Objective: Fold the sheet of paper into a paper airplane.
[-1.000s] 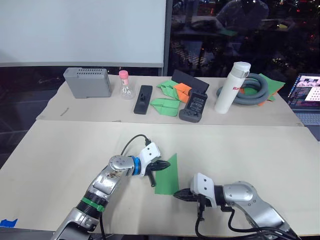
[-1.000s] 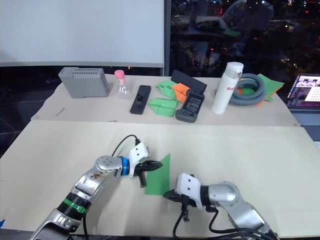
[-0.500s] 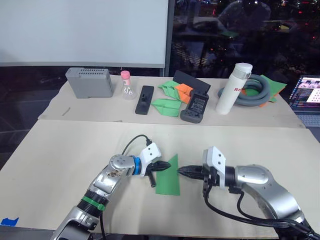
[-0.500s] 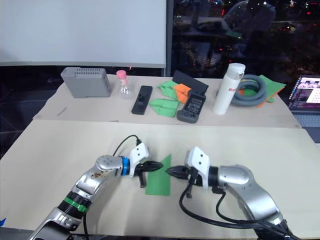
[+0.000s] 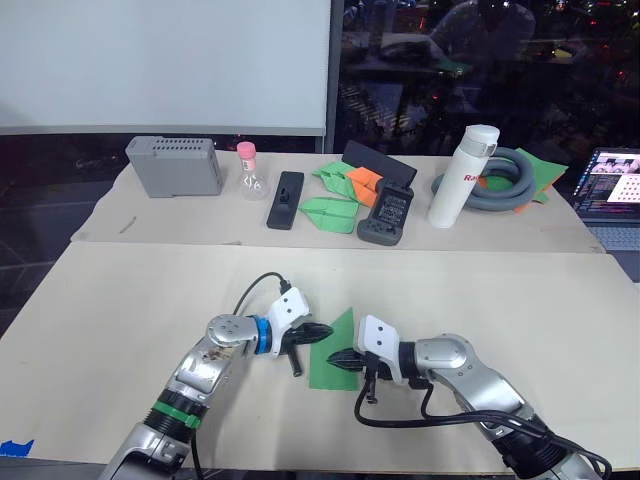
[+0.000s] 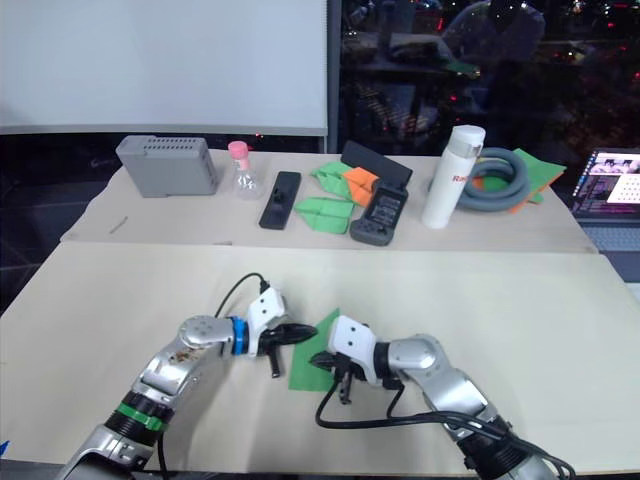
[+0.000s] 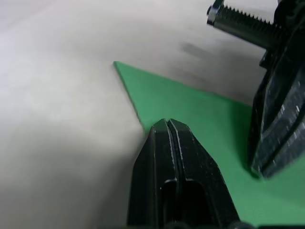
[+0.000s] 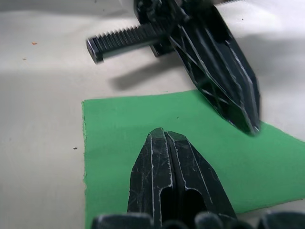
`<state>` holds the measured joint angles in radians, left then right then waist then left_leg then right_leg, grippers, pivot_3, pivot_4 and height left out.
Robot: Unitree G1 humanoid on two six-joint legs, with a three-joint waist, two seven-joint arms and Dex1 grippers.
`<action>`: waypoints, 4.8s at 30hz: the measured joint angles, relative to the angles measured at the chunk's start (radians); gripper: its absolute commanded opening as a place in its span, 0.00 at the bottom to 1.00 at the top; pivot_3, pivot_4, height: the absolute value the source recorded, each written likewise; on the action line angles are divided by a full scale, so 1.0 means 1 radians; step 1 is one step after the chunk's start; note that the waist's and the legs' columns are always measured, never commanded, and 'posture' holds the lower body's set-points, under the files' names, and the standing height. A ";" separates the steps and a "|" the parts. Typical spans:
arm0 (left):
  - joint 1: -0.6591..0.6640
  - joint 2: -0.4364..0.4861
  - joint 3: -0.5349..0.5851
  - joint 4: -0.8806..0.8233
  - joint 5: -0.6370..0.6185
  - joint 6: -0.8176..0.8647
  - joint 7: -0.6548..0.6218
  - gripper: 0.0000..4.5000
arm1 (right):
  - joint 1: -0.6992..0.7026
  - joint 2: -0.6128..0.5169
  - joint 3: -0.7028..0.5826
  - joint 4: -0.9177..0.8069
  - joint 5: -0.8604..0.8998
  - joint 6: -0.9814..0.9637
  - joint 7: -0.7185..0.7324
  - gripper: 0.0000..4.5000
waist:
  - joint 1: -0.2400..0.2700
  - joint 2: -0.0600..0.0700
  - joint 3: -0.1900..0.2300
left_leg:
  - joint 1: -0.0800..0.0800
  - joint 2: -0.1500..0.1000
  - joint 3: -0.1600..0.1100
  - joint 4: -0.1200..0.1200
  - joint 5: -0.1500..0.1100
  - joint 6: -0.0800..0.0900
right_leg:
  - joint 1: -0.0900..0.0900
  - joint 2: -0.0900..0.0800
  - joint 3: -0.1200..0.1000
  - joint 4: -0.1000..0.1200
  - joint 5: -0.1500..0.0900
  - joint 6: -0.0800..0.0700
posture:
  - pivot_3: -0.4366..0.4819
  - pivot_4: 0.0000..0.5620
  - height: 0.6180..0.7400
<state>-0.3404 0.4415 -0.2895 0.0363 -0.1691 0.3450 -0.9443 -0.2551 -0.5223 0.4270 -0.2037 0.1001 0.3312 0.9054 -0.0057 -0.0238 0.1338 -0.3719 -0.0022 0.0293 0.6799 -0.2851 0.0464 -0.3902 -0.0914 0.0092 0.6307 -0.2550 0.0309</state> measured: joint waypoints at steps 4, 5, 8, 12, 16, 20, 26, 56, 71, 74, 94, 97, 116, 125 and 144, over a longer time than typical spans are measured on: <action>0.000 0.011 0.002 0.000 0.000 0.001 -0.019 0.00 | 0.005 0.002 -0.004 0.000 -0.001 0.001 -0.001 0.01 | 0.000 0.000 0.000 | 0.000 0.000 0.000 0.000 0.000 0.000 | 0.000 -0.001 0.000 0.000 0.000 0.000 | 0.48 0.27 1.00; -0.007 0.010 0.000 0.009 0.000 0.001 -0.021 0.00 | 0.008 0.003 -0.006 -0.001 0.000 0.002 -0.001 0.01 | 0.000 0.000 0.000 | 0.001 0.000 0.000 0.000 0.000 0.000 | 0.001 -0.001 0.000 0.000 0.000 0.000 | 0.48 0.27 1.00; -0.035 -0.006 -0.007 0.045 0.003 -0.005 -0.024 0.00 | 0.026 0.012 -0.018 -0.004 0.004 0.006 -0.005 0.01 | 0.002 0.000 0.000 | 0.001 0.000 0.000 0.000 0.000 0.000 | 0.002 -0.001 0.000 0.000 0.000 0.000 | 0.48 0.27 1.00; -0.099 -0.049 -0.020 0.129 0.018 -0.025 -0.020 0.00 | 0.056 0.030 -0.039 -0.012 0.020 0.015 -0.023 0.01 | 0.006 0.000 0.000 | 0.001 -0.001 0.000 0.000 0.000 0.000 | 0.002 -0.001 0.000 0.000 0.000 0.000 | 0.48 0.27 1.00; -0.158 -0.079 -0.042 0.209 0.036 -0.062 -0.027 0.00 | 0.072 0.037 -0.043 -0.031 0.023 0.036 -0.035 0.01 | 0.008 0.000 0.000 | 0.001 -0.001 0.000 0.000 0.000 0.000 | 0.002 0.000 0.000 0.000 0.000 0.000 | 0.48 0.27 1.00; -0.235 -0.120 -0.063 0.323 0.062 -0.111 -0.040 0.00 | 0.080 0.039 -0.042 -0.044 0.021 0.047 -0.045 0.01 | 0.012 0.000 0.000 | 0.001 -0.001 0.000 0.000 0.000 0.000 | 0.002 0.003 -0.001 -0.001 0.000 0.000 | 0.48 0.27 1.00; -0.345 -0.197 -0.063 0.521 0.105 -0.188 0.001 0.00 | 0.086 0.043 -0.042 -0.051 0.020 0.048 -0.063 0.01 | 0.015 -0.001 0.000 | 0.001 -0.001 0.001 0.001 0.000 0.000 | 0.002 0.005 -0.001 -0.001 0.000 0.000 | 0.48 0.27 1.00; -0.262 -0.263 0.047 0.526 0.088 -0.313 -0.030 0.00 | 0.031 0.064 -0.001 0.001 0.019 0.034 -0.036 0.01 | -0.001 -0.001 0.000 | -0.001 0.000 0.000 0.000 0.000 0.000 | 0.000 0.001 -0.001 -0.001 0.000 0.000 | 0.48 0.27 1.00; -0.248 -0.170 -0.002 0.449 0.133 -0.279 -0.063 0.00 | 0.029 0.063 -0.001 -0.001 0.018 0.034 -0.037 0.01 | -0.007 -0.001 -0.001 | 0.000 0.000 0.000 -0.001 0.000 0.000 | 0.000 0.000 -0.001 -0.001 0.000 0.000 | 0.48 0.27 1.00; -0.181 -0.119 -0.001 0.349 0.128 -0.276 -0.079 0.00 | 0.026 0.063 0.000 0.001 0.018 0.034 -0.032 0.01 | -0.008 -0.001 -0.001 | 0.001 0.000 0.000 -0.002 0.000 0.000 | 0.000 -0.002 0.000 -0.001 0.000 0.000 | 0.48 0.27 1.00; 0.076 0.050 0.012 -0.065 0.011 -0.054 -0.125 0.00 | -0.010 0.060 0.006 0.055 0.017 0.001 0.008 0.01 | -0.009 0.000 -0.001 | 0.002 0.001 -0.002 -0.006 -0.001 -0.001 | -0.001 -0.008 0.002 -0.003 -0.001 -0.002 | 0.48 0.27 1.00; 0.072 0.046 0.013 -0.066 -0.001 -0.033 -0.119 0.00 | -0.010 0.059 -0.009 0.055 0.034 0.007 0.014 0.01 | -0.007 0.001 -0.001 | 0.001 0.001 -0.001 -0.006 0.000 -0.001 | -0.002 -0.010 0.001 -0.003 -0.001 -0.003 | 0.48 0.27 1.00; -0.014 0.188 0.215 -0.320 -0.341 0.483 -0.079 0.00 | 0.037 -0.295 -0.257 -0.351 0.159 0.291 0.052 0.01 | 0.008 0.000 0.002 | -0.033 -0.001 0.000 0.005 0.000 0.001 | -0.030 0.000 -0.009 0.002 0.001 -0.001 | 0.48 0.27 1.00; -0.117 0.178 0.294 -0.378 -0.542 0.840 0.062 0.57 | 0.122 -0.384 -0.359 -0.398 0.164 0.274 0.075 0.00 | 0.016 0.000 0.004 | -0.032 -0.001 0.000 0.016 0.000 0.001 | -0.029 0.003 -0.008 0.012 0.001 0.000 | 0.48 0.27 1.00; -0.488 -0.074 0.149 0.124 -0.674 1.266 0.394 0.63 | 0.215 -0.400 -0.413 -0.449 0.149 0.240 -0.018 0.00 | 0.012 -0.002 0.005 | -0.032 -0.003 0.000 0.019 0.001 -0.001 | -0.031 0.005 -0.004 0.016 0.001 0.000 | 0.48 0.27 1.00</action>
<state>-0.8288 0.3677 -0.1406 0.1603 -0.8430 1.6114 -0.5504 -0.0403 -0.9222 0.0139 -0.6529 0.2490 0.5716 0.8869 0.0065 -0.0256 0.1384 -0.4034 -0.0056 0.0294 0.6986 -0.2838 0.0454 -0.4209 -0.0864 0.0056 0.6470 -0.2544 0.0310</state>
